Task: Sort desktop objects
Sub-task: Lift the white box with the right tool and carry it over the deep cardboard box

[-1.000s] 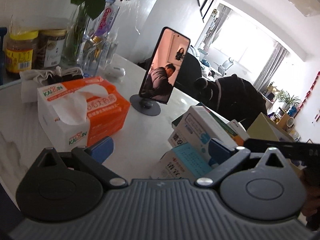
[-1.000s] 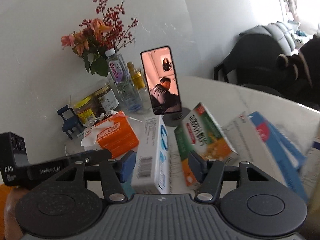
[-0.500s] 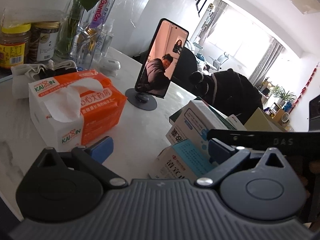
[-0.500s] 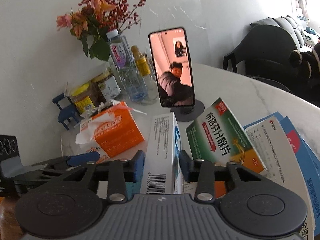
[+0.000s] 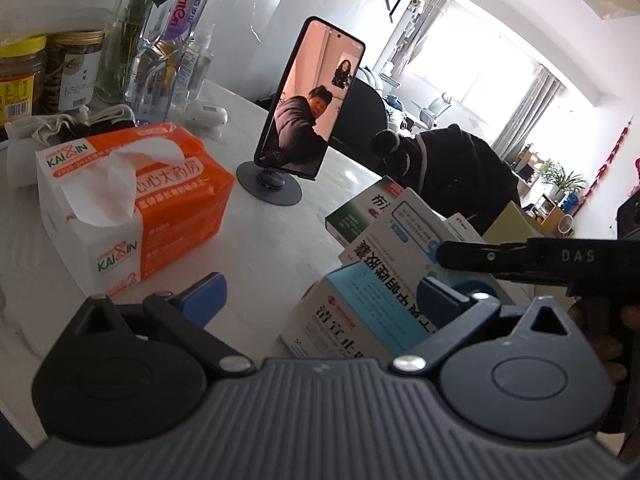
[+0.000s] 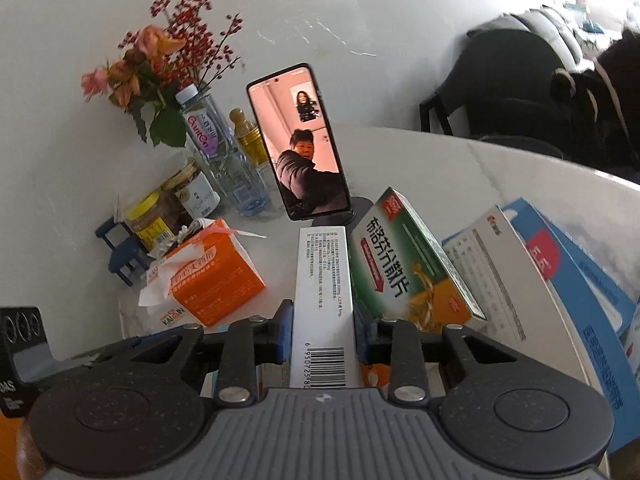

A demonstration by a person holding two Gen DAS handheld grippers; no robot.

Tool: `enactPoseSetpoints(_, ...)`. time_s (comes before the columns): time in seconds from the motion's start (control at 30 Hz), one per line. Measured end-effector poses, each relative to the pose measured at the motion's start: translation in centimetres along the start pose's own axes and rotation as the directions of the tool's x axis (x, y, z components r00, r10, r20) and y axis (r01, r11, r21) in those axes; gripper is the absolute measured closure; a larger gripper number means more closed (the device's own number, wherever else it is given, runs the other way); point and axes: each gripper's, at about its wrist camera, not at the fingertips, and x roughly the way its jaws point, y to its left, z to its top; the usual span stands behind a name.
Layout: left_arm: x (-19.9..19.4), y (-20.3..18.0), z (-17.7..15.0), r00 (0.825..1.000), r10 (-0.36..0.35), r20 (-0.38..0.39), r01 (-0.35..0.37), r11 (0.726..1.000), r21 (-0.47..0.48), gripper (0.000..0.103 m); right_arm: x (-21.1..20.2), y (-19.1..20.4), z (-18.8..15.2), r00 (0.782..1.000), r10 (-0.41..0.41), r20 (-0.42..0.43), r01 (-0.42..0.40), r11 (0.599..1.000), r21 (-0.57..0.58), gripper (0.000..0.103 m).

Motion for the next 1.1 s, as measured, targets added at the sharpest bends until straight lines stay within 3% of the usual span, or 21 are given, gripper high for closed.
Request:
enactPoseSetpoints(0.27,-0.2,-0.3,0.1,1.000,0.001,0.002,-0.001,1.000,0.003,0.000,-1.2,-1.1,-0.1,0.999,0.042,0.035,-0.044,0.996,0.076,0.071)
enactPoseSetpoints(0.73,-0.5,-2.9,0.5,0.999,-0.050,0.013,0.049,0.997,0.051,0.000,-6.1,-2.8,0.5,0.989,-0.014,0.150,-0.004,0.993,0.120,0.071)
enactPoseSetpoints(1.1,0.7,-7.1,1.1,0.994,-0.113,-0.014,0.114,0.985,0.133,0.000,-11.4,-6.6,0.3,0.965,-0.055,0.257,-0.002,0.977,0.215,0.071)
